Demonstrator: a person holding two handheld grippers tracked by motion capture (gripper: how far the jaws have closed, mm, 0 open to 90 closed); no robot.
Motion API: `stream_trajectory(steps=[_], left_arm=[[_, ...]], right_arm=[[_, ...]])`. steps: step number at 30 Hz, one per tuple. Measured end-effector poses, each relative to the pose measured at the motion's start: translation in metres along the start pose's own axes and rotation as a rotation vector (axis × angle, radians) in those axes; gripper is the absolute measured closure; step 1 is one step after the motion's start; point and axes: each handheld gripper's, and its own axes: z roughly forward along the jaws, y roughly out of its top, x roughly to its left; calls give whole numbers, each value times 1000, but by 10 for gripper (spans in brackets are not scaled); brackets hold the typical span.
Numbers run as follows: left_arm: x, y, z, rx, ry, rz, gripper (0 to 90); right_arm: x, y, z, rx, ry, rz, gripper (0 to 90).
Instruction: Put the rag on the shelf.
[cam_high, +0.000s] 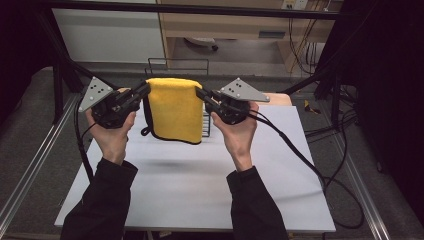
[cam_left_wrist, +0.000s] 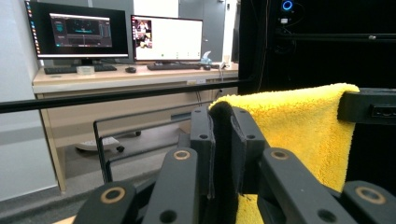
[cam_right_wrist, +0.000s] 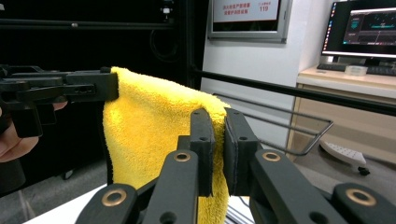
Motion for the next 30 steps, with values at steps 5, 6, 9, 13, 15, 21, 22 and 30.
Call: stream_trajectory(steps=[5,6,9,13,15,21,22,30], left_arm=[[3,8,3,-17,3,-2,806],[3,10,4,-22,7,-2,807],[4,15,7,-32,11,-3,806],[6,22,9,-44,13,0,806],[7,26,11,-47,15,1,806],[8,38,18,-63,18,4,806],[8,40,19,-67,18,5,806],[13,53,29,-81,28,2,806]], right_arm=[[-2,8,3,-16,-2,6,837],[-3,9,4,-20,-3,7,837],[-4,14,7,-34,-9,10,837],[-6,21,9,-45,-11,8,837],[-7,25,10,-51,-12,8,837],[-12,38,13,-65,-27,3,837],[-13,41,14,-69,-28,-1,837],[-21,54,23,-89,-45,-11,837]])
